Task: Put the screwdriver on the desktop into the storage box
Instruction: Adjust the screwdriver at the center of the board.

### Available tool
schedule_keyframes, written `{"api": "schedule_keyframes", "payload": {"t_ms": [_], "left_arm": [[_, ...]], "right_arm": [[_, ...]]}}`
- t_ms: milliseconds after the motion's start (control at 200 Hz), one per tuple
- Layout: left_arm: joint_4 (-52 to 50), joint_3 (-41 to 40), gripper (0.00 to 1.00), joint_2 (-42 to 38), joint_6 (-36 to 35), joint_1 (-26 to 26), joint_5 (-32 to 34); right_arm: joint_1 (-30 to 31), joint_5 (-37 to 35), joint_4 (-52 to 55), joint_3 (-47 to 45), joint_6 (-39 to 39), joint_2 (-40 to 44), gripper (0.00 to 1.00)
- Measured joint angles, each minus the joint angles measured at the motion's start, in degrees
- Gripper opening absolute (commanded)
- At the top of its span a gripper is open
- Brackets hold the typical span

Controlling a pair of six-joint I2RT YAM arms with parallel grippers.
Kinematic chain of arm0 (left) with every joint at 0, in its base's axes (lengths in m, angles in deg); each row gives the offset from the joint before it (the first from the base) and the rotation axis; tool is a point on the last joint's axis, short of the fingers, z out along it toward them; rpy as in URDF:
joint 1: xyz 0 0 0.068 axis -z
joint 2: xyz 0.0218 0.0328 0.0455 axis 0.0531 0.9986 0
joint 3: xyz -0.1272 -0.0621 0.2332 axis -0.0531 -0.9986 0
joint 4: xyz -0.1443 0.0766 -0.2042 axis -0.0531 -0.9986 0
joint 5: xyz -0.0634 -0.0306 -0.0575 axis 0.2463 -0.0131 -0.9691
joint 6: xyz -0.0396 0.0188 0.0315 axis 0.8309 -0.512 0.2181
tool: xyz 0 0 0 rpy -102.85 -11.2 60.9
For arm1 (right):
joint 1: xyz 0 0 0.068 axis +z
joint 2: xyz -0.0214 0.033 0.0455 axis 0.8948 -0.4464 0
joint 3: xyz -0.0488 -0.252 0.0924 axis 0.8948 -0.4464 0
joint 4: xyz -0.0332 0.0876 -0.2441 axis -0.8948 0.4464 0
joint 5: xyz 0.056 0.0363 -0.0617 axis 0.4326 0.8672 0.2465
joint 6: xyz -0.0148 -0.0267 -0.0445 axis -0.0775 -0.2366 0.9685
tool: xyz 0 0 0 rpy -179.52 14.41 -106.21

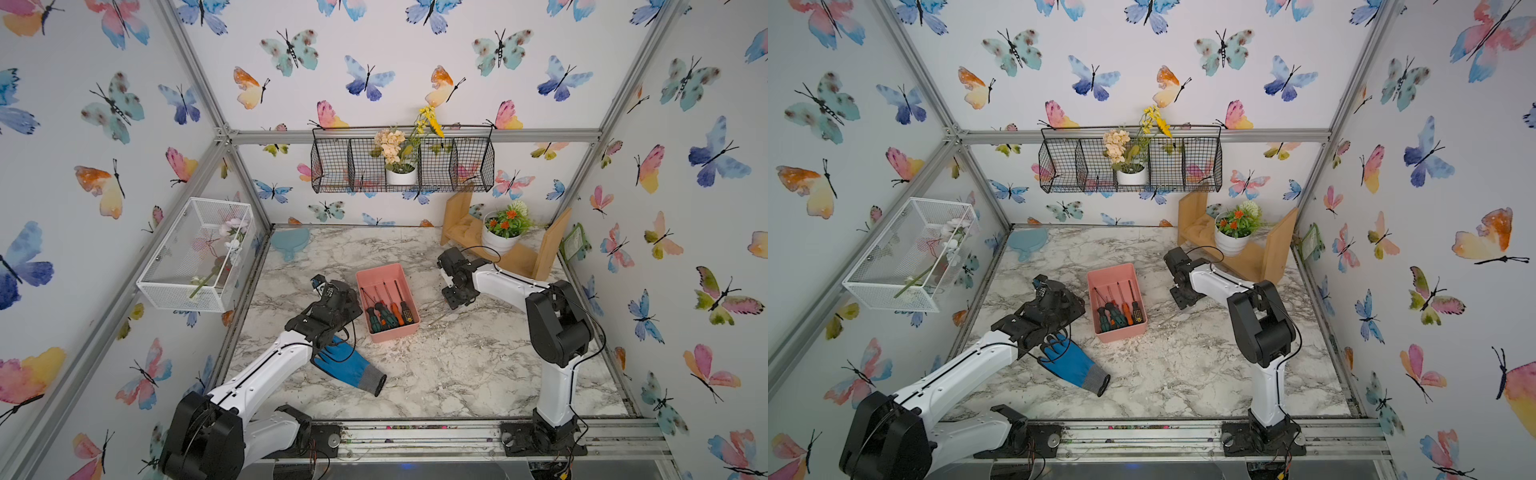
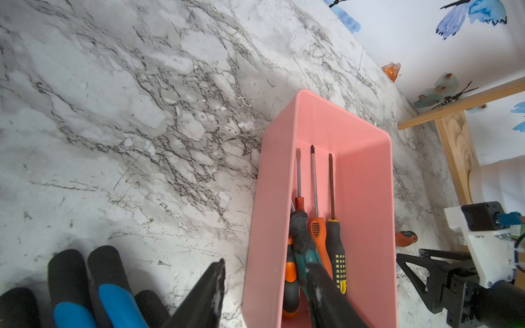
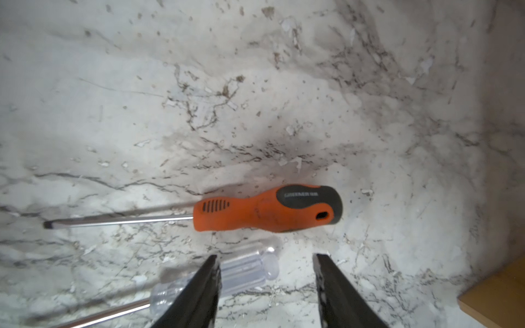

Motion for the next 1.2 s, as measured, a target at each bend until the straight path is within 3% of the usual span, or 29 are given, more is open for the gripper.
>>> {"api": "schedule_keyframes", "payload": {"t_ms": [496,821,996,1201], "left_arm": [[0.0,0.0,0.51,0.0,0.0,0.0,0.0],[0.0,0.0,0.51,0.0,0.0,0.0,0.0],[0.02,0.0,0.51,0.02,0.0,0.0,-0.02],[0.07,0.0,0.51,0.07,0.02,0.0,-0.02]], "right_arm": [[0.0,-1.86,-1.33,-2.75,-1.95,0.26,0.58],[0.0,-1.49,-0.96,-9.55,-4.15,7.1,0.58],[0.0,2.51,-1.14,-12.92,-5.95,13.7,0.6],[0.0,12.63,-3.06,-15.1,-6.38,15.89,0.59]]}}
